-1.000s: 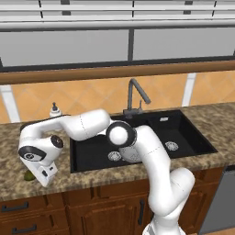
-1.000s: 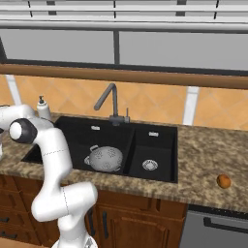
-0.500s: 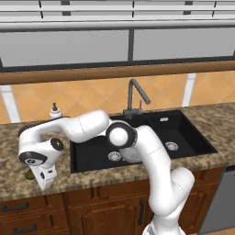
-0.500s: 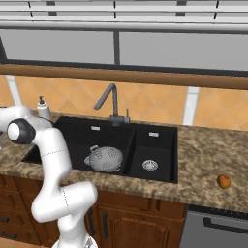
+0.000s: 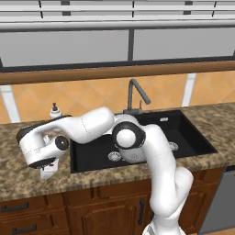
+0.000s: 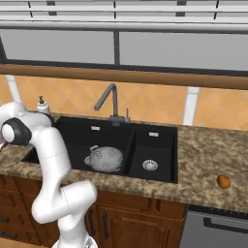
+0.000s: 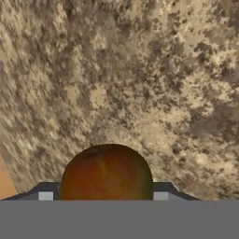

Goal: Put the colander in the sink, put the peach, mango in the colander, and turn on the sink faucet and pour water over the colander.

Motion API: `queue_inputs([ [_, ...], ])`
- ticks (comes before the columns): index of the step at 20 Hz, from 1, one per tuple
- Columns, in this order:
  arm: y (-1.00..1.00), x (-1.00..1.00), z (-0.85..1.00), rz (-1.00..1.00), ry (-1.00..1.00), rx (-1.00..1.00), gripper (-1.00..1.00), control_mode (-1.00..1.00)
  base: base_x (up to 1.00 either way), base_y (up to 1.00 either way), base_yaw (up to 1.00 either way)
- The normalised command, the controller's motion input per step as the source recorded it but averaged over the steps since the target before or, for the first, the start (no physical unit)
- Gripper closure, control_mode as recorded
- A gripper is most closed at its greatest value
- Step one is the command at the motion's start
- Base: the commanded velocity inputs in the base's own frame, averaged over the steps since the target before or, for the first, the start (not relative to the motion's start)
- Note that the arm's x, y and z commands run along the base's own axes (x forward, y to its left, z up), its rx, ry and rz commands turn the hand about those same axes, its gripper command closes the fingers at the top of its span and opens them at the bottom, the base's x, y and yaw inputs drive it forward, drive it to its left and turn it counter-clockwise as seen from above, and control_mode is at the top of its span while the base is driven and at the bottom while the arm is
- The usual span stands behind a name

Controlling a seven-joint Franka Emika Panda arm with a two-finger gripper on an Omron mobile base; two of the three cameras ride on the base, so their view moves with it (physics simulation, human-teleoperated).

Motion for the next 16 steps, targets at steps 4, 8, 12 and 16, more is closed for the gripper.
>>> queue_inputs([
  [4,0.00,0.28,0.86,-0.68,0.00,-0.02,1.00,-1.00,0.00,0.00,0.00],
  [8,-0.29,0.29,0.83,-0.65,0.09,-0.01,1.00,-1.00,0.00,0.00,0.00],
  [12,-0.29,0.44,0.94,-0.63,0.13,0.00,1.00,-1.00,0.00,0.00,0.00],
  [16,-0.20,0.52,1.00,-0.61,0.22,0.00,1.00,-1.00,0.00,0.00,0.00],
])
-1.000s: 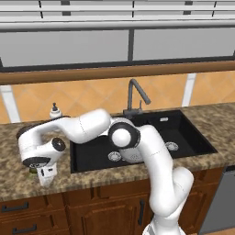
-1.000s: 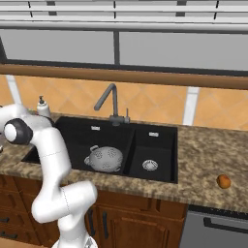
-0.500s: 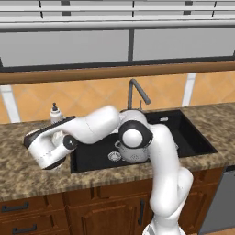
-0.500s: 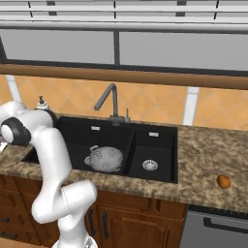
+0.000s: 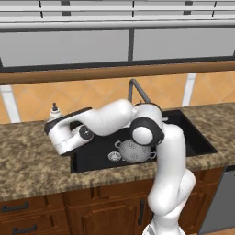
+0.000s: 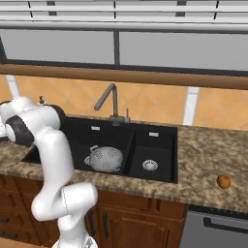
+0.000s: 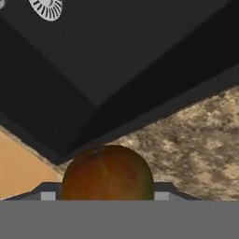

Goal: Put the colander in the sink, put the peach, mango in the colander, and turn on the sink faucet and pour water over the colander.

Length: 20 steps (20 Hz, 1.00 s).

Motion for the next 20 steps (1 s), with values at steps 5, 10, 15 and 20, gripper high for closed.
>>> queue_inputs([
  [5,-0.32,0.42,0.81,-0.54,0.41,-0.01,1.00,-1.00,0.00,0.00,0.00],
  [10,-0.50,0.05,0.50,-0.55,0.43,-0.02,1.00,-1.00,0.00,0.00,0.00],
  [15,-0.44,-0.03,0.16,-0.66,0.10,-0.09,1.00,-1.00,0.00,0.00,0.00],
  [20,-0.03,-0.38,0.00,-0.74,-0.10,-0.21,1.00,-1.00,0.00,0.00,0.00],
])
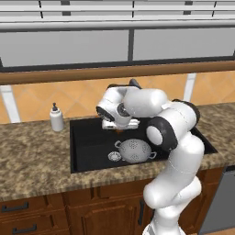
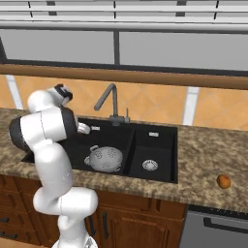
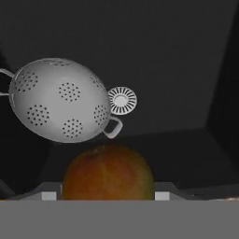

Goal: Put the colander in the sink, put the peach, mango in the colander, and turn on the sink faucet and pour water over the colander.

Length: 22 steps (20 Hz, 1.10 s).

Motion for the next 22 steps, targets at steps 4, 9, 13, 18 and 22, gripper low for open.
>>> queue_inputs([
  [4,0.00,-0.52,0.11,-0.69,-0.19,-0.16,1.00,-1.00,0.00,0.00,0.00],
  [9,0.00,-0.01,0.01,-0.64,-0.05,-0.02,1.00,-1.00,0.00,0.00,0.00],
  [13,0.05,0.29,0.17,-0.36,0.12,0.00,1.00,-1.00,0.00,0.00,0.00],
  [18,0.13,0.28,0.22,-0.08,0.44,-0.06,1.00,-1.00,0.00,0.00,0.00],
  [22,0.30,0.13,0.00,-0.11,0.24,-0.14,1.00,-1.00,0.00,0.00,0.00],
])
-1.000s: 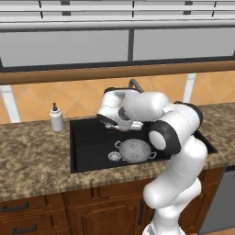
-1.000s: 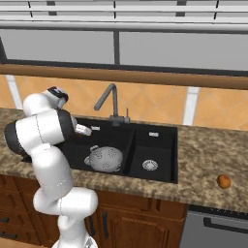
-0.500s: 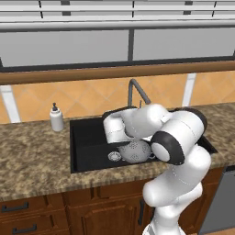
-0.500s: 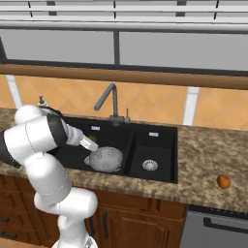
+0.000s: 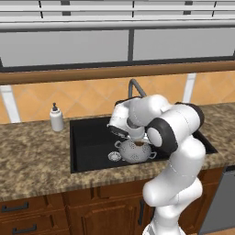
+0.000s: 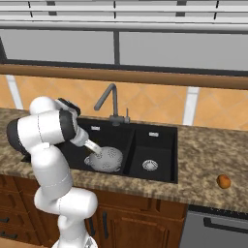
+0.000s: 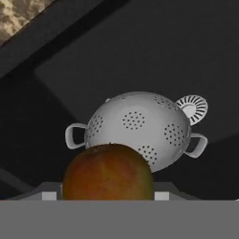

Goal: Put the colander in the sink, put the peach, mango in the colander, and turn on the sink faucet and pour water over the colander.

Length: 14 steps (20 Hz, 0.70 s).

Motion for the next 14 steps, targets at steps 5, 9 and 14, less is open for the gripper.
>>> queue_inputs([
  [5,0.30,0.07,-0.03,-0.16,0.02,-0.14,1.00,-1.00,0.00,0.00,0.00],
  [9,0.35,0.00,-0.30,-0.20,0.00,-0.20,1.00,-1.00,0.00,0.00,0.00],
  [14,0.41,0.01,-0.44,-0.17,0.05,-0.17,1.00,-1.00,0.00,0.00,0.00],
])
